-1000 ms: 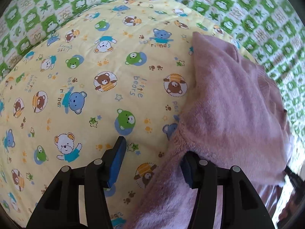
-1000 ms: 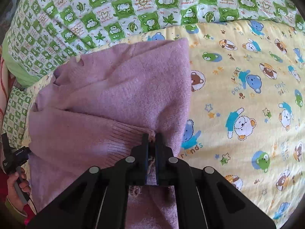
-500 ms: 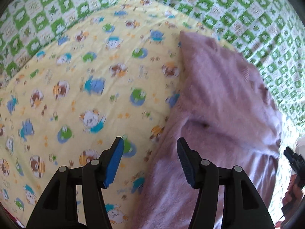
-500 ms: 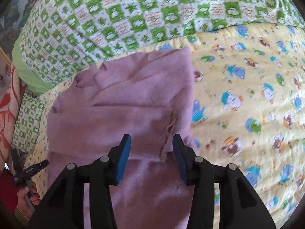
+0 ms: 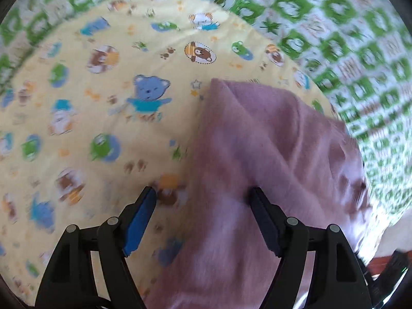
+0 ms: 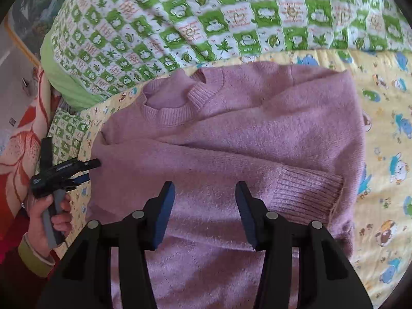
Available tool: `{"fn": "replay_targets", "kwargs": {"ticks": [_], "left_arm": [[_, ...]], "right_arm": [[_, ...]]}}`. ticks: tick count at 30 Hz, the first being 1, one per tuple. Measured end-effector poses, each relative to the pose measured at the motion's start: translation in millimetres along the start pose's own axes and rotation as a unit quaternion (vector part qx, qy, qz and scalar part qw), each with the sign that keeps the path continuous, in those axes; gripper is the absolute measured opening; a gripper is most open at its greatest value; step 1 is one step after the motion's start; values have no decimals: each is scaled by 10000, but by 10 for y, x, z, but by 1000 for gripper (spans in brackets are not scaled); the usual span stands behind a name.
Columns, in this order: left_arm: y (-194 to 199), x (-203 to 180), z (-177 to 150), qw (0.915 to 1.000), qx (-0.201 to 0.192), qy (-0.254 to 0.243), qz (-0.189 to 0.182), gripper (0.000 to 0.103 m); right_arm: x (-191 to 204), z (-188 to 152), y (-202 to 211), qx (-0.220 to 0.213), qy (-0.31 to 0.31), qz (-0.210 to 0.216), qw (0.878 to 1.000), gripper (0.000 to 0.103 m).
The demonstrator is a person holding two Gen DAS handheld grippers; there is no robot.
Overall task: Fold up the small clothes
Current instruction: 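Open the right tool and move both tools toward the sweater hem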
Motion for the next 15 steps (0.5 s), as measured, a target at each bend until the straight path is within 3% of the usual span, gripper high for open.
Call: {"fn": "replay_targets", "kwargs": {"ticks": [1, 2, 3, 7, 10, 15], "left_arm": [[-28, -7, 44, 10000, -47, 24, -59, 52], [-22, -38, 94, 9998, -111, -15, -165, 21], [-7, -68, 123, 9996, -143, -66, -227, 13], [63, -129, 136, 9977, -428, -512, 109, 8], [38, -75, 110, 9979, -448, -441, 127, 10], [265, 13, 17, 9983, -413, -369, 193, 33]], "right_arm": [[-41, -13, -40, 57, -13, 2, 10000, 50], [-85, -23, -62, 99, 21, -30, 9999, 50], [-139, -31, -88, 138, 71, -116, 9998, 50], [-524, -11, -82, 43, -205, -601, 9980, 49], [-711, -38, -67, -95, -637, -338, 9973, 47], [-534, -35, 58, -179, -475, -588, 9970, 50]]}}
Point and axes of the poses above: each gripper's, at about its wrist camera, not at the fingertips, and y roughly against the way its jaws point, x to its left, z to its top, the point moved 4 cm from there along -y, roughly the way its jaws point, and after that the axes turned 6 degrees about -x, right-handed, at the moved point
